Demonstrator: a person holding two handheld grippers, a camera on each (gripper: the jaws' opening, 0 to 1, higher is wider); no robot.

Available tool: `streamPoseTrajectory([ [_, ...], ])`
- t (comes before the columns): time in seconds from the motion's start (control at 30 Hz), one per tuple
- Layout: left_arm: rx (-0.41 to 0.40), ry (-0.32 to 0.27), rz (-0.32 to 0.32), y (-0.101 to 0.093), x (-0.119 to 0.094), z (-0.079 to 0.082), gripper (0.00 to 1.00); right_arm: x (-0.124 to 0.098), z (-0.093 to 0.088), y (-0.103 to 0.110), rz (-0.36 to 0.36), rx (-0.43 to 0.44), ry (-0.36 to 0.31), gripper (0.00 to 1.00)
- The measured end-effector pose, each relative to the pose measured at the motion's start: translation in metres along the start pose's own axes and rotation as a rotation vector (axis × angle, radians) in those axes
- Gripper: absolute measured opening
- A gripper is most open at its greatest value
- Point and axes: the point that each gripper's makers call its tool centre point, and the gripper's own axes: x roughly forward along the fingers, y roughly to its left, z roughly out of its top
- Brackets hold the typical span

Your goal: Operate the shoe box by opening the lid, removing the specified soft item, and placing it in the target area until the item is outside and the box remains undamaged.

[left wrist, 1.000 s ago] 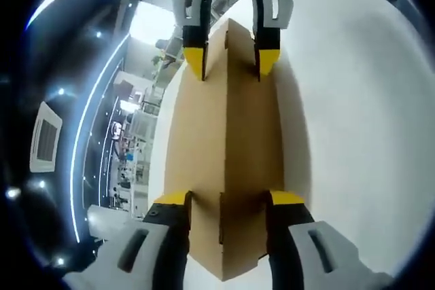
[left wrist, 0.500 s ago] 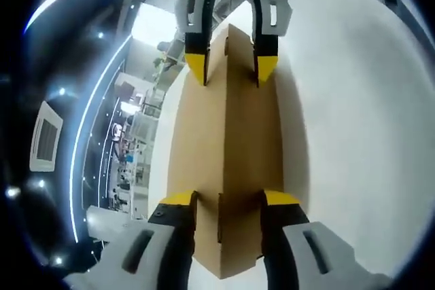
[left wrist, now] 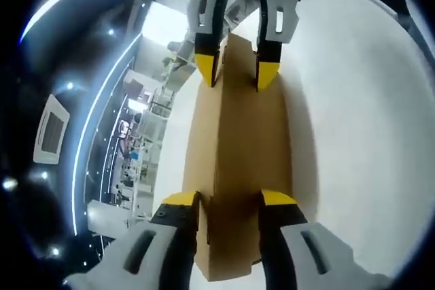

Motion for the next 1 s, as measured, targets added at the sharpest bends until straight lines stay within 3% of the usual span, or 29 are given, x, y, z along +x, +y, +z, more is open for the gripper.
streamPoseTrajectory([
  [0.37, -0.072, -0.005, 0.029, 0.018, -0.004, 0.002, 0.48, -0.005, 0.008, -0.026, -0.034, 0.01, -0.056, 0.31],
  [0.53, -0.048, -0.017, 0.047, 0.027, -0.011, 0.006, 0.41, -0.004, 0.009, -0.032, -0.039, 0.004, -0.068, 0.34],
  [0.73, -0.059, -0.008, 0.065, 0.039, -0.006, 0.002, 0.41, -0.006, 0.008, -0.038, -0.044, 0.015, -0.078, 0.35],
  [1.0, -0.057, 0.003, 0.075, 0.042, -0.007, -0.004, 0.37, -0.009, -0.011, -0.048, -0.056, 0.011, -0.05, 0.41],
])
